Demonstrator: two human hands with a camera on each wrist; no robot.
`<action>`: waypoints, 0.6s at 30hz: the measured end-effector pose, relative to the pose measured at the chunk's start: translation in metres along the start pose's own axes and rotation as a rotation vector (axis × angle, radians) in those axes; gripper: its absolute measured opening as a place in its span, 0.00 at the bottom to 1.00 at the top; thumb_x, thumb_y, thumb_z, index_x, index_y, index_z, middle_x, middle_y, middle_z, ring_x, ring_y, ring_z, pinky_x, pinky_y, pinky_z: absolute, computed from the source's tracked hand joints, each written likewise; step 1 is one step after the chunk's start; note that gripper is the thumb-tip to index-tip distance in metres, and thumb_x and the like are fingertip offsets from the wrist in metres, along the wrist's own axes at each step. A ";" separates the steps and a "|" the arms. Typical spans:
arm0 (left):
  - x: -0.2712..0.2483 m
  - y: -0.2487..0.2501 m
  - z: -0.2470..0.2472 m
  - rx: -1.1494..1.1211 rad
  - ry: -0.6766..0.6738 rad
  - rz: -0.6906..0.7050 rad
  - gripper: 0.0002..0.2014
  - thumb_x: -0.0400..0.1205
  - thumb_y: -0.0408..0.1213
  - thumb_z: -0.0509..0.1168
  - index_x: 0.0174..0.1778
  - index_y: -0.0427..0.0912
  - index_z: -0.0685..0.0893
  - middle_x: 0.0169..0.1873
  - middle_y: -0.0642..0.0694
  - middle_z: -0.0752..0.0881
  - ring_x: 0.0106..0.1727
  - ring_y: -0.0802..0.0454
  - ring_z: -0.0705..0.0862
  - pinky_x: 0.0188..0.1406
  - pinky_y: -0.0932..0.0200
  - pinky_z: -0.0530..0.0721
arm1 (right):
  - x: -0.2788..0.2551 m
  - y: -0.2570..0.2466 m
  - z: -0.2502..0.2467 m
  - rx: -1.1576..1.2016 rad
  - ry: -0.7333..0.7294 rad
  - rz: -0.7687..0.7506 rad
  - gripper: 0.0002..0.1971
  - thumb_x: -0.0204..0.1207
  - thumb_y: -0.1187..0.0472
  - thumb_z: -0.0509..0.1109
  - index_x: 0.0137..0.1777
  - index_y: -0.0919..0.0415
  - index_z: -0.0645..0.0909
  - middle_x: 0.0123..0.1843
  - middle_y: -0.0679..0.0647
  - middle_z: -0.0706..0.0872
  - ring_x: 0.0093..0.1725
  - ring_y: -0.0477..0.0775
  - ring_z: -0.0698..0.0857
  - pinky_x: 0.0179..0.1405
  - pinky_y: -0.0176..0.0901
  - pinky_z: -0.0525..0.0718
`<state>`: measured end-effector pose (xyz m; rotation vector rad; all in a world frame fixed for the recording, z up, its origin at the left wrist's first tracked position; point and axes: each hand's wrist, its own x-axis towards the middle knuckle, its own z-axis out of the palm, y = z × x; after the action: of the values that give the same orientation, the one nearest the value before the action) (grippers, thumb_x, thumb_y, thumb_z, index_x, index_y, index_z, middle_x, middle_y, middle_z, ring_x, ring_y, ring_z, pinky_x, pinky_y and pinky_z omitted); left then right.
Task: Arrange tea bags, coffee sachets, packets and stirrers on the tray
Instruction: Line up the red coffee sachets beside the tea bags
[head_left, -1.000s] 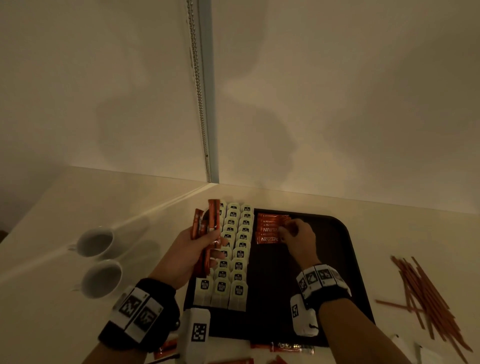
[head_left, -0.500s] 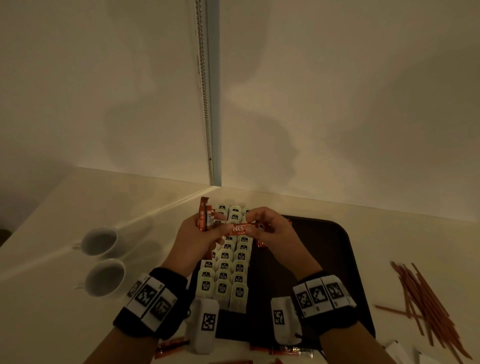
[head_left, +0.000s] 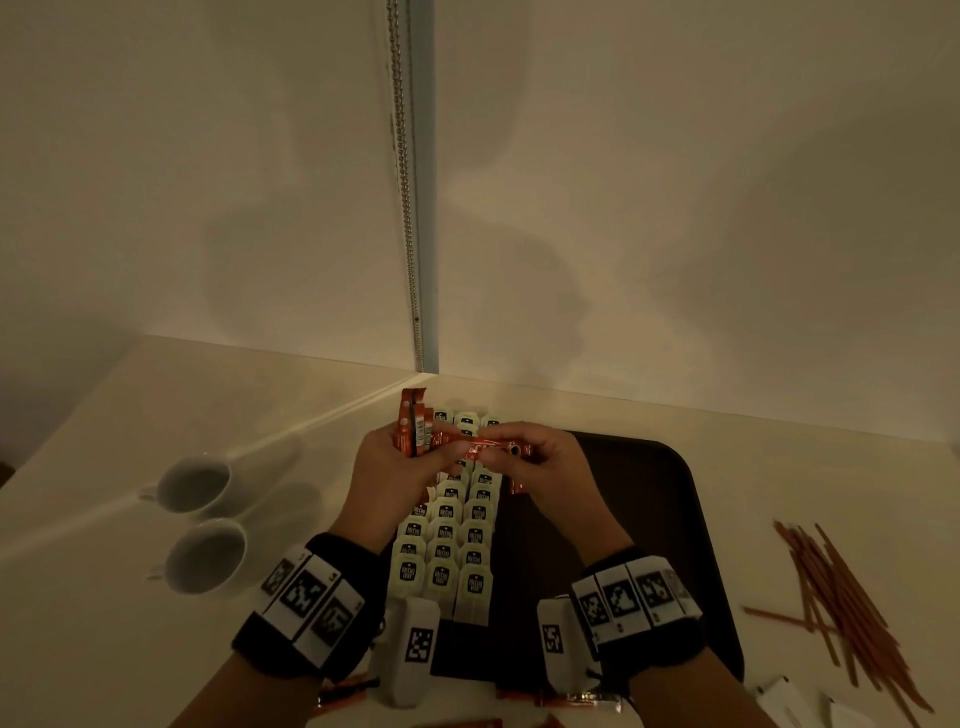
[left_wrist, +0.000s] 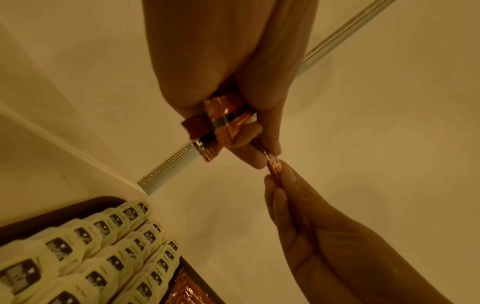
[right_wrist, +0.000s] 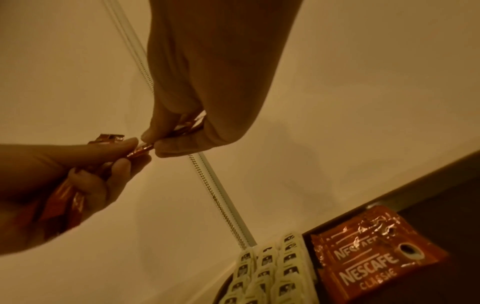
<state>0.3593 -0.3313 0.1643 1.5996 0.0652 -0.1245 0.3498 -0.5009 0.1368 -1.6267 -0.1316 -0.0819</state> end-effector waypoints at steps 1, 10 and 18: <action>0.000 0.001 0.000 0.001 -0.002 0.000 0.07 0.73 0.27 0.74 0.46 0.33 0.88 0.24 0.49 0.87 0.18 0.63 0.80 0.20 0.73 0.74 | 0.000 -0.001 -0.001 0.032 0.006 0.004 0.12 0.70 0.74 0.73 0.54 0.67 0.85 0.49 0.55 0.89 0.49 0.46 0.88 0.48 0.35 0.84; 0.007 -0.001 -0.005 -0.007 0.097 -0.050 0.03 0.72 0.31 0.76 0.38 0.42 0.89 0.31 0.40 0.90 0.33 0.47 0.89 0.39 0.49 0.86 | 0.000 -0.003 -0.010 0.124 0.092 0.118 0.08 0.74 0.73 0.69 0.48 0.63 0.85 0.46 0.54 0.88 0.43 0.43 0.88 0.41 0.31 0.85; 0.004 -0.010 0.000 -0.089 0.174 -0.069 0.01 0.75 0.32 0.73 0.40 0.41 0.88 0.28 0.44 0.88 0.23 0.58 0.82 0.30 0.57 0.81 | 0.005 -0.002 -0.021 -0.059 -0.017 0.189 0.08 0.75 0.69 0.70 0.51 0.60 0.86 0.47 0.56 0.90 0.45 0.45 0.88 0.46 0.35 0.85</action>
<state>0.3624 -0.3312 0.1541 1.5172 0.2578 -0.0348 0.3549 -0.5217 0.1411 -1.6913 0.0121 0.0740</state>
